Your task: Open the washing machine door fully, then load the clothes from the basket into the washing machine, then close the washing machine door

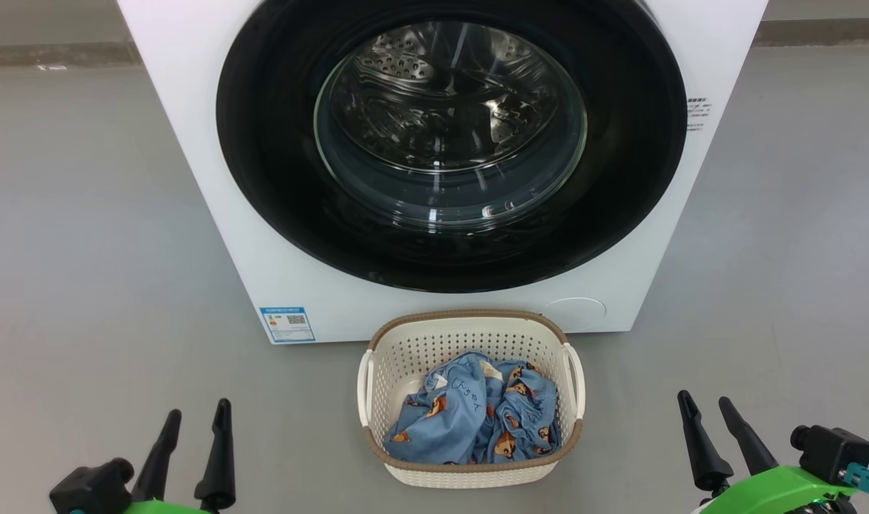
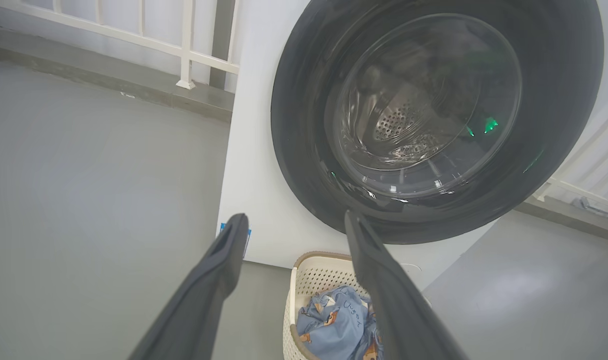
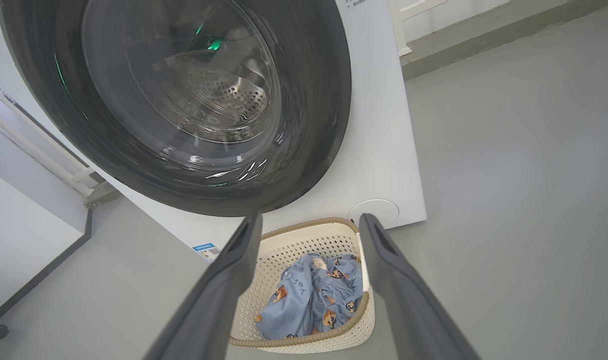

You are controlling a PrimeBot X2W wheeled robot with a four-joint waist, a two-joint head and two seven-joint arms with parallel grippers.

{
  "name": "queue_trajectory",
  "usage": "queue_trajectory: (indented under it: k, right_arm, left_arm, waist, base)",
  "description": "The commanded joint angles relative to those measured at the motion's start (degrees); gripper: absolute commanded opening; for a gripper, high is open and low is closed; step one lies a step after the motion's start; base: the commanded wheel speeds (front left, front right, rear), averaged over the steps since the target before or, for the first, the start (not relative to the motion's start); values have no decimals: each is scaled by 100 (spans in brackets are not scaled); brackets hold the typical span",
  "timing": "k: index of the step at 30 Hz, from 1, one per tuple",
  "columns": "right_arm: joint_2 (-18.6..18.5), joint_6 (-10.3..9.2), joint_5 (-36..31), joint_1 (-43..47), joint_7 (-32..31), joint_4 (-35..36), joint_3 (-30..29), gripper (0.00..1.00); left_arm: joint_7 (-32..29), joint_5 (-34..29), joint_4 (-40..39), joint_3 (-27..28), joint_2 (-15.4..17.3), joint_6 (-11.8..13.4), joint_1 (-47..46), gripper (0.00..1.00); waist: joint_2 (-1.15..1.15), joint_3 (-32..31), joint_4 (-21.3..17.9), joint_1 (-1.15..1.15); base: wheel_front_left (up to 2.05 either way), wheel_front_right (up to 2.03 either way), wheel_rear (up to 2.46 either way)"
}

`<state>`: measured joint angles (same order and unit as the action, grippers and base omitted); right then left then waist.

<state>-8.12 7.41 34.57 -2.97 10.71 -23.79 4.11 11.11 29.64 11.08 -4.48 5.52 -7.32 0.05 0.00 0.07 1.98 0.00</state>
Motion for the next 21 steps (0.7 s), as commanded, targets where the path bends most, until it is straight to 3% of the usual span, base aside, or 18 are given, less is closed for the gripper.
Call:
queue_trajectory:
  k: [1, 21]
  right_arm:
    - [-101, 7, -233, -180, 122, 115, 132, 100]
    - [-107, 8, -1263, -38, 429, 142, 45, 100]
  left_arm:
    - [87, -219, -196, 149, 123, -13, -142, 100]
    - [389, -1264, -279, 160, 180, -16, -127, 100]
  waist:
    - [0, -1, 7, 0]
    - [0, 23, 7, 0]
  base:
    - [0, 0, 0]
    - [0, 0, 0]
